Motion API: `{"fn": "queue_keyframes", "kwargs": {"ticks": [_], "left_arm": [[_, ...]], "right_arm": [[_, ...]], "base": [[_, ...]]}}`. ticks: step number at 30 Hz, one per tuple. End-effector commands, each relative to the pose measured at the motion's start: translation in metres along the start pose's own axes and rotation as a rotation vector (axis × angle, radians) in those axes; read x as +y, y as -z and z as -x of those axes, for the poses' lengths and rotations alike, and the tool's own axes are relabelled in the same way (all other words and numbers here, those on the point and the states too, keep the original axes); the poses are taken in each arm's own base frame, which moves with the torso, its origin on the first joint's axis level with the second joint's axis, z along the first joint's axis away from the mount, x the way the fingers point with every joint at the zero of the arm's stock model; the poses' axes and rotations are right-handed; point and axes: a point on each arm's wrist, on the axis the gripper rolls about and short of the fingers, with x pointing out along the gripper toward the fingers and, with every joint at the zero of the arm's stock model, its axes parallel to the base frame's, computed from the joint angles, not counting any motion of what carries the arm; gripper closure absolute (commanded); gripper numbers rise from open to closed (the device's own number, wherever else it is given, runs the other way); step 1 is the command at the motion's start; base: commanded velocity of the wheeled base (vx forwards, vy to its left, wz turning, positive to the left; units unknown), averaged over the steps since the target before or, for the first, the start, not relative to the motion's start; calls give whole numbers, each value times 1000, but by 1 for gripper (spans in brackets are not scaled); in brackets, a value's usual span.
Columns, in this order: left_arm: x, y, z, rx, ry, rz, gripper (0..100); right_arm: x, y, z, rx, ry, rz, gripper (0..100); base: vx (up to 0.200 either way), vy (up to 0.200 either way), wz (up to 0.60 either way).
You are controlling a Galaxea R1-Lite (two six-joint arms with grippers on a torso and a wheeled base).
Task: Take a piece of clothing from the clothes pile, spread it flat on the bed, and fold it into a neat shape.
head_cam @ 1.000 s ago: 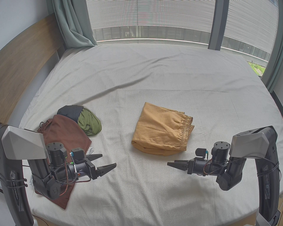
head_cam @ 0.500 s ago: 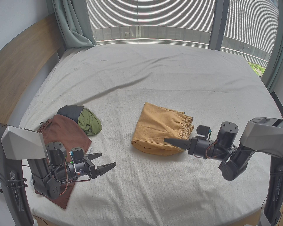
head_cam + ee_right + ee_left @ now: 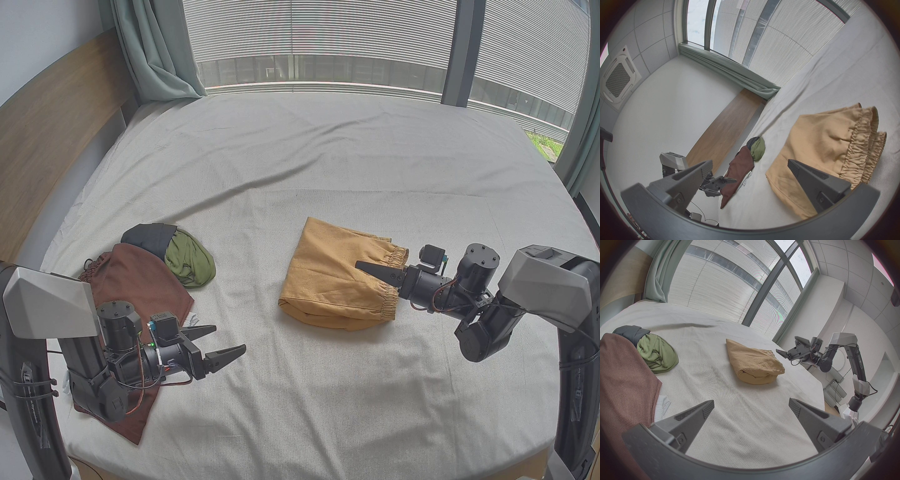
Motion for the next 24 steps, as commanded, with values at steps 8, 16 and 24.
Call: {"fn": "queue_keyframes", "kwargs": {"ticks": [8,16,24], "left_arm": [[2,2,-1,4,-2,-12,0],[2,3,-1,6,-3,-10,0],[2,2,0,4,-3,-12,0]], "right_arm": [[-53,45,2,50,78,-83,0],[-60,49,2,52,85,-80,0],[-41,28,3,23,67,-43,0]], "base": [[0,0,0],[0,0,0],[0,0,0]]}}
